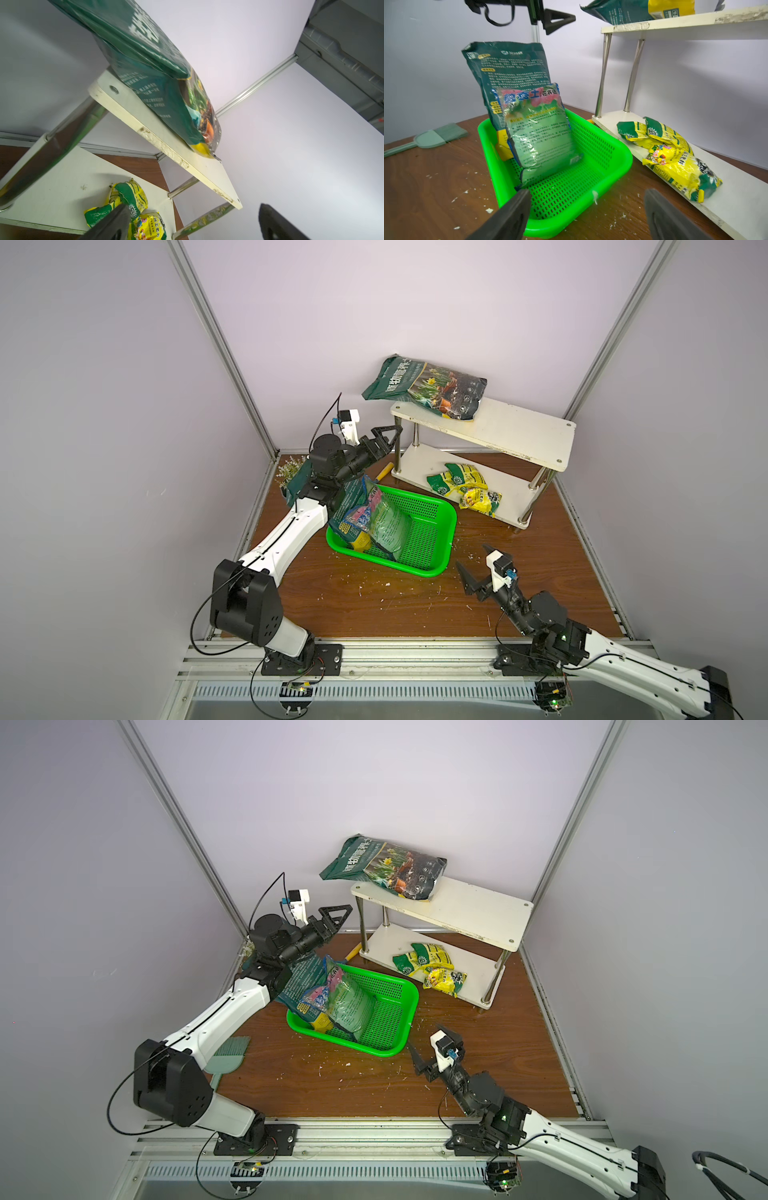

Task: Take down the fertilizer bag from the shelf
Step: Pick up the fertilizer bag from the shelf.

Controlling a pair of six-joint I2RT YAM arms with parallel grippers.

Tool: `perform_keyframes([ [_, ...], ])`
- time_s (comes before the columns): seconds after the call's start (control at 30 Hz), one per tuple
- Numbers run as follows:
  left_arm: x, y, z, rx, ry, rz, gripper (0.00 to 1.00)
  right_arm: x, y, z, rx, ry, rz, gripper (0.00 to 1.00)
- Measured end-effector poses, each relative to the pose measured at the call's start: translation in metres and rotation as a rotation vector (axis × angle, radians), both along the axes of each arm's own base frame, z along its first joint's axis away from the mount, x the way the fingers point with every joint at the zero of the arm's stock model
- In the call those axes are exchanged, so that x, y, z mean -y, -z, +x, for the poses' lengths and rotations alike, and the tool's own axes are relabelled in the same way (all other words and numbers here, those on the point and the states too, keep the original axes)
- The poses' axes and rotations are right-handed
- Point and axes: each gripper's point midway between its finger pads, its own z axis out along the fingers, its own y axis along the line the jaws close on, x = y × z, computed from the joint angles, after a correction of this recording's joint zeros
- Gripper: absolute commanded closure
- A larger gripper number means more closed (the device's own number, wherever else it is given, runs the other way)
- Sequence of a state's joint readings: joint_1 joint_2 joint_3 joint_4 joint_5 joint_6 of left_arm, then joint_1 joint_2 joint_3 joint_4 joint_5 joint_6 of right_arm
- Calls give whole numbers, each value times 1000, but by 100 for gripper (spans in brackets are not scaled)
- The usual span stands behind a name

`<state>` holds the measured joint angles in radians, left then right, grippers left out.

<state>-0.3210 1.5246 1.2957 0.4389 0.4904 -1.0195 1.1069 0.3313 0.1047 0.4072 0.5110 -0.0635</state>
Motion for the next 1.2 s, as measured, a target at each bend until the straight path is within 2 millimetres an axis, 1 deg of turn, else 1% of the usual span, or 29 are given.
perform_keyframes([
  [0.07, -5, -9, 9, 13, -47, -11, 0, 0, 0, 0, 1, -2, 2, 8],
  [0.13, -7, -25, 22, 41, -83, -31, 0, 0, 2, 1, -1, 4, -5, 7],
  [0.23, -3, -47, 43, 77, -100, -58, 0, -2, 6, 2, -5, 4, -17, 8],
  [0.3, -1, -52, 58, 81, -113, -75, 1, -3, 12, 1, -9, -1, -26, 8],
  [0.4, 2, -43, 77, 43, -132, -93, 2, -3, 15, -1, -8, -15, -24, 8],
  [0.5, 4, -20, 96, -33, -153, -99, 3, 1, 11, -3, 6, -16, 6, 8],
  [0.6, 5, 5, 109, -112, -173, -105, 3, 6, 3, -5, 25, -15, 47, 8],
  [0.73, 4, 21, 118, -158, -191, -122, 3, 11, -3, -8, 44, -16, 86, 8],
  [0.8, 5, 23, 123, -163, -197, -128, 3, 14, -4, -9, 48, -12, 100, 8],
  [0.9, 5, 20, 128, -159, -201, -141, 3, 18, -4, -8, 49, 4, 110, 7],
  [1.03, 4, 15, 128, -153, -202, -164, 4, 19, -5, -8, 50, 8, 113, 7],
  [1.2, 1, 12, 124, -136, -205, -201, 10, 18, -4, -8, 49, 7, 112, 6],
])
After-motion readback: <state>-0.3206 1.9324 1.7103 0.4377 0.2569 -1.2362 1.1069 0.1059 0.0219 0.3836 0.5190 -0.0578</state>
